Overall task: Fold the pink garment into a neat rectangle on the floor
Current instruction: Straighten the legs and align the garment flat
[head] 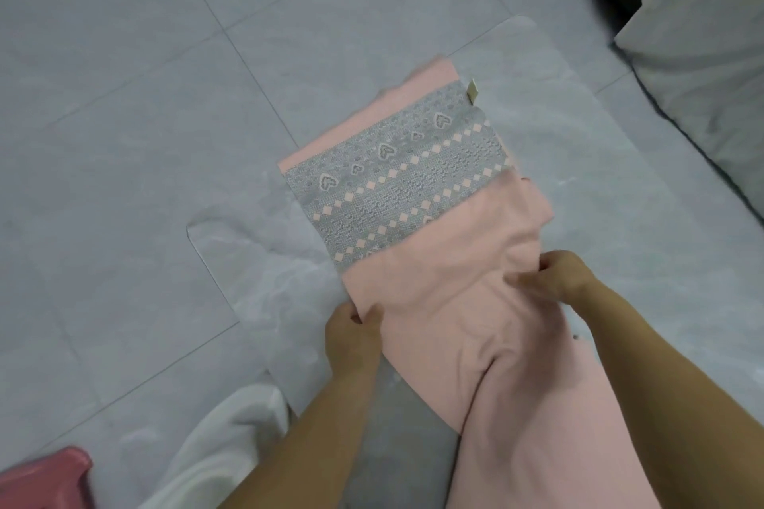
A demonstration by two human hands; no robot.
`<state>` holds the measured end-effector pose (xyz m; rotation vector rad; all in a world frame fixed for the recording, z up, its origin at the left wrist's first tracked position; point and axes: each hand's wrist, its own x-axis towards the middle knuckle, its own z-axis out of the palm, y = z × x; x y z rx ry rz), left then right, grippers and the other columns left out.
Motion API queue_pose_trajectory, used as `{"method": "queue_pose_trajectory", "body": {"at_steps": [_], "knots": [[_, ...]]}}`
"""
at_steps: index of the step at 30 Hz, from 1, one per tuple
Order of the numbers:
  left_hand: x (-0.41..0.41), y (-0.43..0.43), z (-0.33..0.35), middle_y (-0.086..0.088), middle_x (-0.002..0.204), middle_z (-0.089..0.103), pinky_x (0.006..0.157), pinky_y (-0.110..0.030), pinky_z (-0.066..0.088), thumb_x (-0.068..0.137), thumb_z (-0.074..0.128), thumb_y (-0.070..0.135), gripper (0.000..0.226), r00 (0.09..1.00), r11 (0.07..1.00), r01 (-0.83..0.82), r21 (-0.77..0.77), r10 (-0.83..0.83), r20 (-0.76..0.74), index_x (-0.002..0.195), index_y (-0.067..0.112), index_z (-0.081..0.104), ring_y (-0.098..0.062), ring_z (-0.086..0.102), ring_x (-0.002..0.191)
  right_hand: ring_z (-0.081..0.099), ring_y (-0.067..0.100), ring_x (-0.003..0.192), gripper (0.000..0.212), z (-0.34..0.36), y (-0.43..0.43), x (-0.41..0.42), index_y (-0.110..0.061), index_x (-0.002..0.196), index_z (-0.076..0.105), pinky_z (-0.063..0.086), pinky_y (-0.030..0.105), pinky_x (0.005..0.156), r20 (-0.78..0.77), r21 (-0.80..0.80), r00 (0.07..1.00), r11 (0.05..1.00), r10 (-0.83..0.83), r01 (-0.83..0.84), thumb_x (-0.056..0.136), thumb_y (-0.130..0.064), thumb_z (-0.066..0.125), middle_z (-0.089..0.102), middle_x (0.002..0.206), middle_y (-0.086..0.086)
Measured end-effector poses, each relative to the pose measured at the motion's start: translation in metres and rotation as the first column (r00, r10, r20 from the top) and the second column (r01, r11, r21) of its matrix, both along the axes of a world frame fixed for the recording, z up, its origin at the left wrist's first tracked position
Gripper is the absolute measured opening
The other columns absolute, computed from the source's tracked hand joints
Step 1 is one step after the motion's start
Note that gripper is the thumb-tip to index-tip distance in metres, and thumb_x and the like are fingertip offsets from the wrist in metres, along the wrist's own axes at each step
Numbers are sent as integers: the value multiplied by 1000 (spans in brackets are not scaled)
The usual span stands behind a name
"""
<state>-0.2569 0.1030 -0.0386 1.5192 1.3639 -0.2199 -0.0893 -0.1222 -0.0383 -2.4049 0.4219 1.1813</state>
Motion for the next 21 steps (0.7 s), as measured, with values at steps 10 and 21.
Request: {"method": "queue_pose_trajectory", "body": {"at_steps": [10,21], "knots": [[36,40,37,-1,70,52,60,-29,41,86,61,24,18,955,972,-220,84,197,222,82,6,58,-14,46,62,55,15,67,14,60,17,26,-15,79,56,43,27,59,150,462,949,868,-277,180,89,-24,61,61,79,2],[-17,-21,-10,-4,70,42,54,-16,37,75,73,14,31,970,978,-209,27,204,129,81,8,43,-17,41,65,59,29,98,5,-3,-29,-6,-28,93,54,44,44,92,166,-69,986,997,-13,25,87,-28,56,64,98,0]]}}
